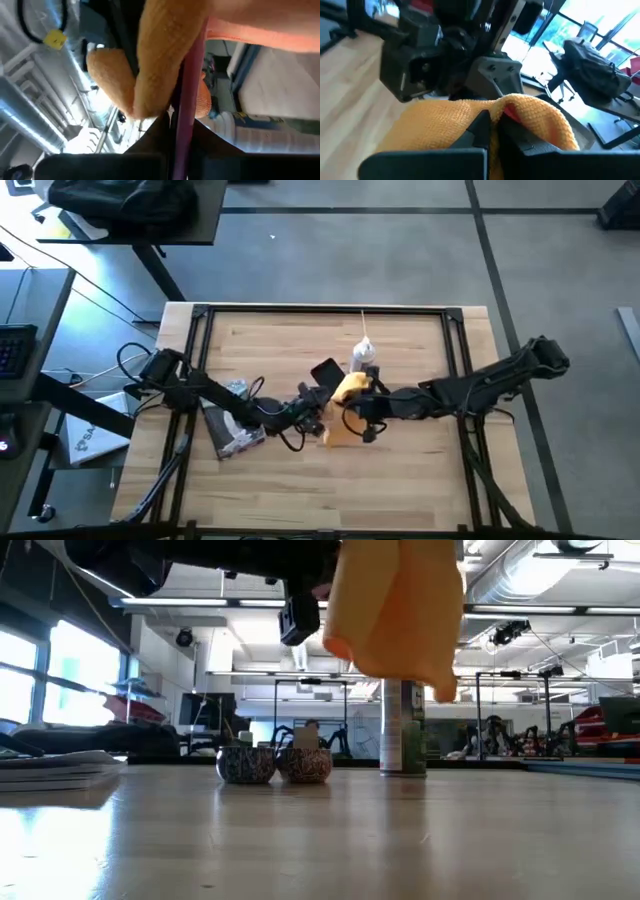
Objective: Apply microfiber cloth
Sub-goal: Wipe the cellphone with the microfiber cloth
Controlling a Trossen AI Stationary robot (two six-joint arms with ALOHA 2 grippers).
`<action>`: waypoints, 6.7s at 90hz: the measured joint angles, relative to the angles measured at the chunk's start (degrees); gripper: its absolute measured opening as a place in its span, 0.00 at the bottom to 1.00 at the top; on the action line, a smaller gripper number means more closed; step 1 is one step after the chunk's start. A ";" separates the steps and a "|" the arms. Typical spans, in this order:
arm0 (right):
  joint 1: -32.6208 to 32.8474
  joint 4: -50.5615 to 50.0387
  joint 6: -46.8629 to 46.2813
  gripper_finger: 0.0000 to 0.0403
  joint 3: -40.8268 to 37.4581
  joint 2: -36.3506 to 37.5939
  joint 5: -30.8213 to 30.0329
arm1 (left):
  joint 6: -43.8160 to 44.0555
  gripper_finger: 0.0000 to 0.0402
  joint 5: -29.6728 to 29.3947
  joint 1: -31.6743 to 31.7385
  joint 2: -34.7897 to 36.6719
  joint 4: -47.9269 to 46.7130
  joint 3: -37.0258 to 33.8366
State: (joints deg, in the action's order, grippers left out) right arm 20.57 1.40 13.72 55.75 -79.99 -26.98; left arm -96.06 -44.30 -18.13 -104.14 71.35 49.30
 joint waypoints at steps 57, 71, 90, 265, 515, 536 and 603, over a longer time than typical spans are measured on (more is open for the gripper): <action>9.12 -1.58 8.11 0.00 -0.33 9.90 -20.84 | -1.95 0.02 -0.19 -1.77 0.31 3.59 -0.83; 4.33 -1.78 6.62 0.00 -0.40 6.83 -14.70 | -1.98 0.02 1.31 -1.77 0.28 3.26 -0.86; 0.29 1.01 5.43 0.00 -0.24 1.86 -9.53 | -1.14 0.02 0.05 -1.71 0.00 0.84 -1.01; -0.24 -4.59 -2.81 0.00 -0.44 -0.31 10.30 | 7.49 0.02 -8.93 1.91 0.40 -8.53 -0.50; 5.67 -49.93 -40.56 0.59 12.65 -2.75 7.04 | 80.99 0.02 36.73 9.12 0.07 -17.20 -0.73; 5.63 -49.19 -39.15 0.59 12.06 -2.89 -0.46 | 80.97 0.02 36.04 9.11 0.07 -14.23 -0.70; 10.24 -32.63 -70.14 0.59 -17.42 -3.04 31.78 | 77.87 0.02 25.82 8.28 9.78 -29.54 -0.73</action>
State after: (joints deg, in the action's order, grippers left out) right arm 30.81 -31.23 -56.42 38.33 -83.02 4.79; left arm -18.20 -18.48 -9.85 -94.35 41.81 48.58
